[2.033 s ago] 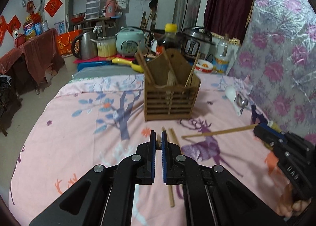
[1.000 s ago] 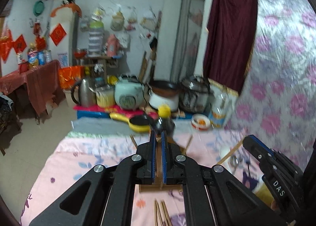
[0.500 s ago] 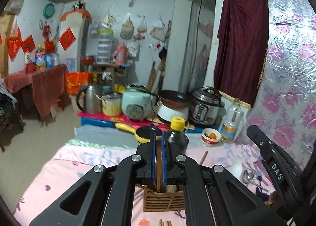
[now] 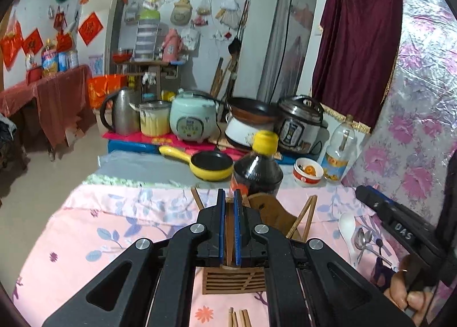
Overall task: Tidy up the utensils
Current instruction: 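Lift both chopsticks over the wooden holder and lower them into it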
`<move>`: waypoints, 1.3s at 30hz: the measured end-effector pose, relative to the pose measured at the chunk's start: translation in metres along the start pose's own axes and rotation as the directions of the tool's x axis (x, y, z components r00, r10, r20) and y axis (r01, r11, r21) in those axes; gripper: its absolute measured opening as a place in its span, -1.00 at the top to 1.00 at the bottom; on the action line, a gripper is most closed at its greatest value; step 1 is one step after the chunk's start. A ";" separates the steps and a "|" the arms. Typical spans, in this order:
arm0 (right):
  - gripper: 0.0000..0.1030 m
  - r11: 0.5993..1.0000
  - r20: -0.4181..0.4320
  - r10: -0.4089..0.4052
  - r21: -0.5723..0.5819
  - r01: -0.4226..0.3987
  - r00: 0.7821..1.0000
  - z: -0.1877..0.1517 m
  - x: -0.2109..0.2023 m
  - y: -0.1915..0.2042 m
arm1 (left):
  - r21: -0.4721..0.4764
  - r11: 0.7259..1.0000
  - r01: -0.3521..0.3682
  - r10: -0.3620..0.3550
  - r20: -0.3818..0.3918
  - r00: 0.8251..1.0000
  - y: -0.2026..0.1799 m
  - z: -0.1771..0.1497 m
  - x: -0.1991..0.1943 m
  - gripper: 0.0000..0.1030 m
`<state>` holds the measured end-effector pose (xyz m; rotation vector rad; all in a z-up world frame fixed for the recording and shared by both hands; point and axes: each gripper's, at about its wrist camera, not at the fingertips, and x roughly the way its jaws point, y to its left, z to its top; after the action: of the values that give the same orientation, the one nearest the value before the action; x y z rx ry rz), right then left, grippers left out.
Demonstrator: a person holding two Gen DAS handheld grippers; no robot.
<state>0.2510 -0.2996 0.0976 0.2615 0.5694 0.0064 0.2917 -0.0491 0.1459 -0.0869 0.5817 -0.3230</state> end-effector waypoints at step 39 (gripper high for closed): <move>0.87 1.000 -0.075 0.030 0.006 -0.029 0.997 -0.012 0.035 -0.009 | -0.003 1.000 -0.011 0.011 -0.091 0.996 -0.001 -0.012 0.033 0.89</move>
<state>0.2736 -0.3024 0.0668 0.2756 0.6401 0.0435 0.3106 -0.0609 0.1190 -0.0731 0.6732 -0.3166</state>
